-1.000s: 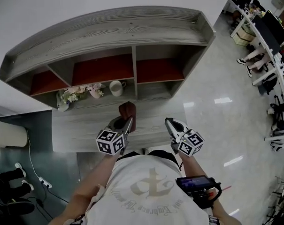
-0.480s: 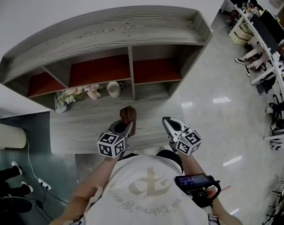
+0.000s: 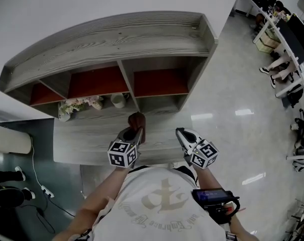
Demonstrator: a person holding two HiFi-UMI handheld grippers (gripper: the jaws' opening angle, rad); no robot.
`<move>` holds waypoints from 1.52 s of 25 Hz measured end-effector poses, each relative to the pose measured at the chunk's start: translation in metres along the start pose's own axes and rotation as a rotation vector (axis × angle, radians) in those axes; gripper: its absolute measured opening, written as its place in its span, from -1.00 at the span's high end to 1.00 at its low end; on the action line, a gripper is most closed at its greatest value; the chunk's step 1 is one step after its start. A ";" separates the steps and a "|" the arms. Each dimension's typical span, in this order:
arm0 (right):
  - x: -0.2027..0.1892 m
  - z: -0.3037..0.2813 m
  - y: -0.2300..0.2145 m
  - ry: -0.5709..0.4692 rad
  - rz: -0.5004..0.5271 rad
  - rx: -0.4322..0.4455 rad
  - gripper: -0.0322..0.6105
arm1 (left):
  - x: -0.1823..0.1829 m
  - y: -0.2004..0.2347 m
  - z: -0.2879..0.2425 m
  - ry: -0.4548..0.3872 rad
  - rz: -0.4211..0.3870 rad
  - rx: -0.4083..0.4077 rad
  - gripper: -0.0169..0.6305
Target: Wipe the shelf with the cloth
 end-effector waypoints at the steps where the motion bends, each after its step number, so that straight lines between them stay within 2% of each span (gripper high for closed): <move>1: 0.002 0.003 -0.006 -0.001 -0.001 0.005 0.88 | 0.004 -0.005 -0.004 -0.005 0.005 0.006 0.74; 10: 0.025 0.004 -0.070 -0.015 0.017 0.067 0.88 | 0.035 -0.033 -0.037 -0.054 0.013 0.033 0.74; 16: 0.036 0.009 -0.091 -0.013 0.004 0.121 0.88 | 0.044 -0.051 -0.046 -0.054 -0.008 0.105 0.74; 21: 0.038 0.009 -0.107 0.002 -0.005 0.176 0.88 | 0.064 -0.062 -0.055 -0.082 -0.064 0.172 0.74; 25: 0.038 -0.003 -0.113 0.009 -0.013 0.247 0.88 | 0.088 -0.061 -0.055 -0.106 -0.123 0.272 0.74; 27: 0.035 0.004 -0.117 0.020 -0.020 0.253 0.88 | 0.095 -0.064 -0.059 -0.109 -0.144 0.299 0.74; 33: 0.035 0.026 -0.137 0.036 -0.042 0.249 0.88 | 0.119 -0.073 -0.078 -0.072 -0.192 0.370 0.74; 38: 0.033 0.027 -0.144 0.026 -0.050 0.259 0.88 | 0.139 -0.066 -0.094 -0.026 -0.292 0.441 0.74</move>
Point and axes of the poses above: the fingertips, and each gripper's own axes: z backward along the fingers, y to its left, x out of its top, the point moved 10 cm from there along z, backward along the fingers, and after that the axes turned 1 degree about -x, right-handed, at the moved point
